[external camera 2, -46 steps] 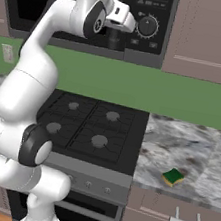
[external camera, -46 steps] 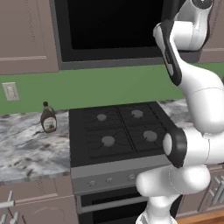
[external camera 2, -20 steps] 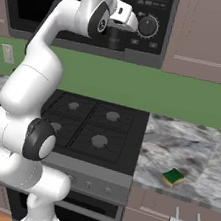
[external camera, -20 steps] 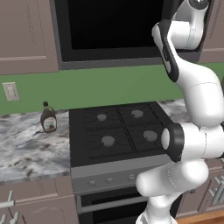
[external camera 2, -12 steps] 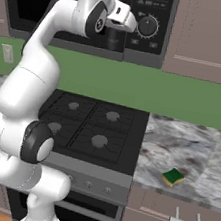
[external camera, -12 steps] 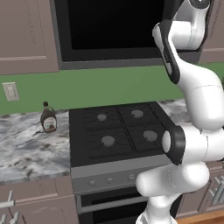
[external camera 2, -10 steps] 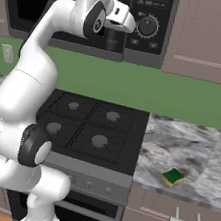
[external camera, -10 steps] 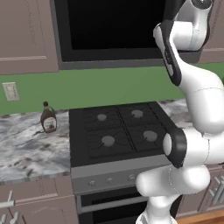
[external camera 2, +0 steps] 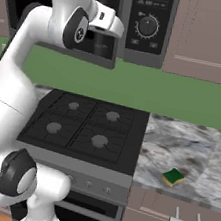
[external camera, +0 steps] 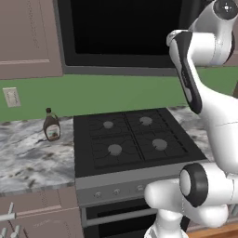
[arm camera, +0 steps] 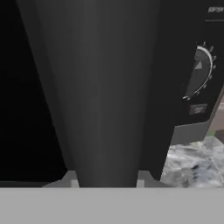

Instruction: Place the sponge inside the microwave to prepare for sanitizing.

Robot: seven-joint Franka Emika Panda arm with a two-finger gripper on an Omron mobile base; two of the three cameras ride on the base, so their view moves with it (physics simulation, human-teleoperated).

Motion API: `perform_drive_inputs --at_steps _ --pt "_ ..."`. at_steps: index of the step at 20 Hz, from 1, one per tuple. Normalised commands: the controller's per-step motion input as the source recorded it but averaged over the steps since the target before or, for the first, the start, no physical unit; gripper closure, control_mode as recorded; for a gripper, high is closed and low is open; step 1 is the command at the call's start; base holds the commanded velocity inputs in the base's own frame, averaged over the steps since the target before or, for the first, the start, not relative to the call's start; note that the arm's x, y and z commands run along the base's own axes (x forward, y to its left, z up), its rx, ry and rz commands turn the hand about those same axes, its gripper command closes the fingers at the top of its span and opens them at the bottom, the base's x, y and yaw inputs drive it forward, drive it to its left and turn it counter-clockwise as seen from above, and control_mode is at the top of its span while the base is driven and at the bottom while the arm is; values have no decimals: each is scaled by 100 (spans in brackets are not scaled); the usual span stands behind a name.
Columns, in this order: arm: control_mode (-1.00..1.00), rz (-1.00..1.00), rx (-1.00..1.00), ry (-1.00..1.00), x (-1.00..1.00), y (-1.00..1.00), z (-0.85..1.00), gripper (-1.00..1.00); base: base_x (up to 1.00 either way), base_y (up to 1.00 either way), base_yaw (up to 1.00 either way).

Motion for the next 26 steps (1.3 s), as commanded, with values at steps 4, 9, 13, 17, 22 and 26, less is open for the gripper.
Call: perform_drive_inputs --at_steps 4,9,13,17,22,26 --pt "-100 -1 -9 -2 -67 32 0 100 0 0 0" --pt "-100 -10 -15 0 -55 24 0 100 0 0 0" --pt "-100 -20 -12 3 -40 16 -2 100 0 0 0" --pt "-100 -23 -8 3 -42 17 -7 100 0 0 0" --pt "-100 -24 -3 0 -58 22 -15 100 0 0 0" --pt "-100 -22 0 -3 -74 27 -11 100 0 0 0"
